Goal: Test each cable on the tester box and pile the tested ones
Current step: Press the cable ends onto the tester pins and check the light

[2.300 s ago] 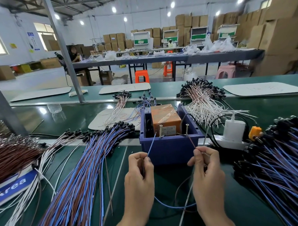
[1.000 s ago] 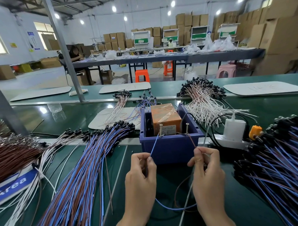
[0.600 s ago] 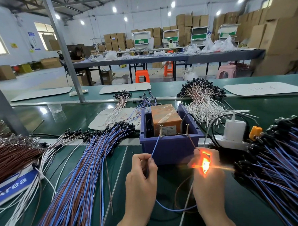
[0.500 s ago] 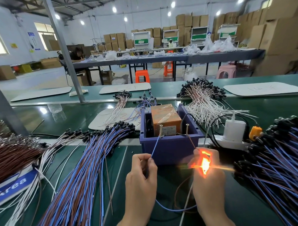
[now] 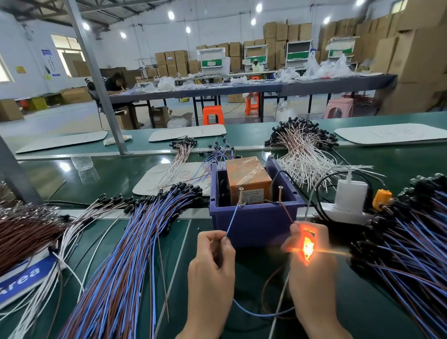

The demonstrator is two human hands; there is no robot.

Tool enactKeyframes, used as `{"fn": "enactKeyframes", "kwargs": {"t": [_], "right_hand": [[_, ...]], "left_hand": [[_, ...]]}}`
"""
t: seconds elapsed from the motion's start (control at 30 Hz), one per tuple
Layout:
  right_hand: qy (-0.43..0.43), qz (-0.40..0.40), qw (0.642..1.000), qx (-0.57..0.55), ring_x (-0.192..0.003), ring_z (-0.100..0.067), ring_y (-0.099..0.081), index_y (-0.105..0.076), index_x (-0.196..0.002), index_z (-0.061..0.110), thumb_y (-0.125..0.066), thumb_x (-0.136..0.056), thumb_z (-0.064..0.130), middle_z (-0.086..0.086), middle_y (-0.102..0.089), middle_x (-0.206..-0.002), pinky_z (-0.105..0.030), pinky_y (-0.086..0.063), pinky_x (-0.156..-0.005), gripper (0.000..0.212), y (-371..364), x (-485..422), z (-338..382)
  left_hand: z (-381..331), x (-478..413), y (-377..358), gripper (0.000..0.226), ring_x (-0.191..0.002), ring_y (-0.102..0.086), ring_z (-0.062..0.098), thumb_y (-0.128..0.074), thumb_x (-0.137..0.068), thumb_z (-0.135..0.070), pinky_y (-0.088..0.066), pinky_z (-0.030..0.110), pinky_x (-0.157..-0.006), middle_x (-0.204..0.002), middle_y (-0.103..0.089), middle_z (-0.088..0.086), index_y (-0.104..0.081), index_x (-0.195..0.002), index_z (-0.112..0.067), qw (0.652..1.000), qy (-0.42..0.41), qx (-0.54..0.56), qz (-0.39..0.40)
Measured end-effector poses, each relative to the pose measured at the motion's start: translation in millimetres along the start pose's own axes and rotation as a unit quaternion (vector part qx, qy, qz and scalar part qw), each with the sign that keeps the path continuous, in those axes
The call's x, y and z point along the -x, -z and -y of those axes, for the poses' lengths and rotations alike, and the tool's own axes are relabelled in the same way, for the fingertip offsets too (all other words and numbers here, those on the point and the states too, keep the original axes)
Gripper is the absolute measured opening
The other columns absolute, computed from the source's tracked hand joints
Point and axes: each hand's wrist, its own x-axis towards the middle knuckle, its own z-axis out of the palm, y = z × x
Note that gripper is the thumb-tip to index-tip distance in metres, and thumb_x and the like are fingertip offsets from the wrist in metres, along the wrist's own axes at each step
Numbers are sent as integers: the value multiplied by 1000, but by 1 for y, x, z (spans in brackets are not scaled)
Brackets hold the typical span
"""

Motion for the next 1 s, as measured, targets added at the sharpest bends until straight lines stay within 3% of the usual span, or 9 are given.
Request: {"fn": "enactKeyframes", "kwargs": {"t": [0.3,0.43,0.5,0.57,0.63,0.7,0.8,0.9,1.0], "right_hand": [[4,10,1000,-6,-48,-9,-53,-50,-97,43,-41,-99,49,15,-67,-83,-11,-35,-43,11,8,6,8],[-36,29,998,-41,-54,0,-51,-57,-99,50,-27,-101,64,22,-68,-85,-11,-40,-53,34,16,13,17],[-52,31,996,-61,-65,5,-55,-61,-99,50,-24,-102,64,26,-65,-80,-14,-43,-66,39,20,17,21],[-71,38,993,-90,-64,3,-56,-65,-95,47,-28,-100,58,17,-67,-81,-20,-42,-66,39,25,20,25],[-98,53,987,-116,-46,-2,-40,-71,-89,38,-34,-94,56,3,-54,-60,-16,-33,-49,42,33,23,31],[-109,53,985,-124,-43,-5,-31,-72,-82,29,-37,-92,56,6,-36,-53,-15,-27,-41,46,42,25,40],[-91,50,979,-174,-47,-7,-30,-70,-76,26,-39,-92,55,7,-34,-56,-18,-28,-42,45,56,25,66],[-47,68,967,-240,-50,-9,-28,-70,-77,21,-45,-91,54,6,-32,-58,-21,-27,-45,44,71,22,106],[38,84,967,-239,-51,-6,-32,-69,-77,22,-46,-98,51,11,-37,-57,-17,-30,-47,42,87,19,147]], "left_hand": [[-6,4,7,15,-59,-56,12,-51,-99,-32,-48,32,-54,-78,-65,-8,-50,-95,-47,1000,22,16,-11],[-4,9,12,21,-60,-56,7,-51,-102,-26,-43,20,-53,-79,-65,-17,-53,-101,-48,999,35,-16,-15],[-6,14,17,21,-81,-62,3,-48,-102,-27,-46,16,-68,-92,-64,-22,-57,-118,-39,997,38,-57,-21],[-10,19,26,32,-108,-58,11,-45,-102,-27,-48,27,-89,-119,-58,-12,-58,-131,-23,986,-13,-159,-37],[-20,22,32,36,-114,-54,21,-46,-100,-26,-47,38,-95,-125,-58,3,-62,-131,-15,956,-132,-260,-45],[-32,29,31,36,-103,-54,16,-49,-94,-30,-44,32,-89,-114,-63,2,-65,-124,-18,935,-233,-267,-22],[-60,49,22,24,-75,-55,10,-55,-88,-34,-44,24,-68,-83,-63,-7,-74,-100,-27,905,-336,-243,95],[-96,57,15,23,-60,-55,8,-53,-85,-34,-46,20,-55,-70,-58,-11,-75,-89,-30,879,-368,-237,190],[-137,48,13,31,-68,-62,10,-45,-92,-34,-52,22,-62,-80,-67,-8,-72,-97,-20,890,-358,-181,219]]}}
